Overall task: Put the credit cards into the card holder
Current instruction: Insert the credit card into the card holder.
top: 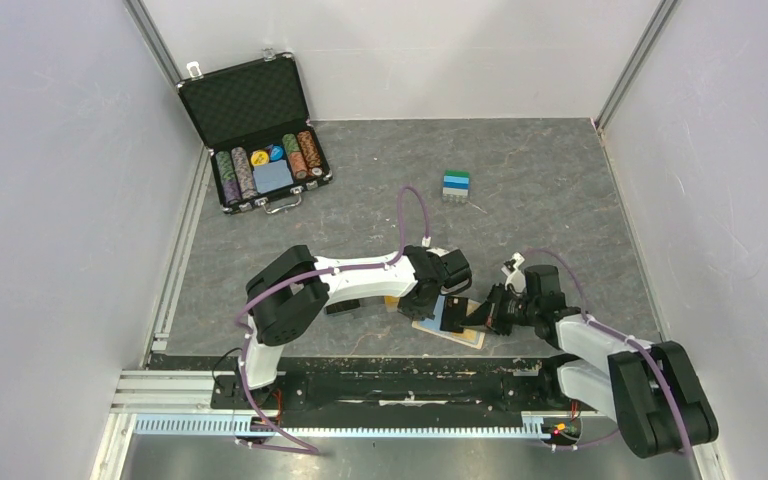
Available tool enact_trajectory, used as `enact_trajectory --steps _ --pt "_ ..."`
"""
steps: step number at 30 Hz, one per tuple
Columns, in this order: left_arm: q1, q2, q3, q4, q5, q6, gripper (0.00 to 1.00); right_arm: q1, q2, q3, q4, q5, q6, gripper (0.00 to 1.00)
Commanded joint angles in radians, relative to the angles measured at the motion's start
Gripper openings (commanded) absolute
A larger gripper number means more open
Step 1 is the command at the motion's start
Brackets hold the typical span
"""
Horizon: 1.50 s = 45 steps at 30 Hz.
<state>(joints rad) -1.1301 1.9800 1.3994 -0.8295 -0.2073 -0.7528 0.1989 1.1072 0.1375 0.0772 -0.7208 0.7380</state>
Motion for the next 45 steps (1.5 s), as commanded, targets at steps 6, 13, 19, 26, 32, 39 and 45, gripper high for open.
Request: enact_trajectory --steps 6,13,19,26,32,39,45 --pt "-0.009 0.021 0.023 -0.027 -0.001 0.023 0.02 -0.007 -0.105 0.02 -0.211 0.175 -0.121 0.0" --pt "-0.011 0.025 0.029 -0.027 -0.001 0.025 0.02 -0.008 -0.117 0.031 -0.275 0.107 -0.171 0.0" --pt "-0.012 0.028 0.035 -0.027 -0.002 0.025 0.02 -0.008 -0.098 0.057 -0.345 0.065 -0.233 0.0" --pt "-0.014 0.031 0.035 -0.026 -0.002 0.03 0.02 -0.007 -0.077 0.077 -0.374 0.035 -0.256 0.0" --pt "-0.015 0.036 0.038 -0.028 0.0 0.031 0.02 -0.008 -0.063 0.098 -0.444 0.049 -0.3 0.0" --pt "-0.015 0.04 0.038 -0.026 0.003 0.033 0.02 -0.008 -0.094 0.128 -0.506 0.074 -0.315 0.0" --pt "-0.015 0.038 0.038 -0.028 0.003 0.039 0.02 -0.008 -0.046 0.13 -0.478 0.07 -0.324 0.0"
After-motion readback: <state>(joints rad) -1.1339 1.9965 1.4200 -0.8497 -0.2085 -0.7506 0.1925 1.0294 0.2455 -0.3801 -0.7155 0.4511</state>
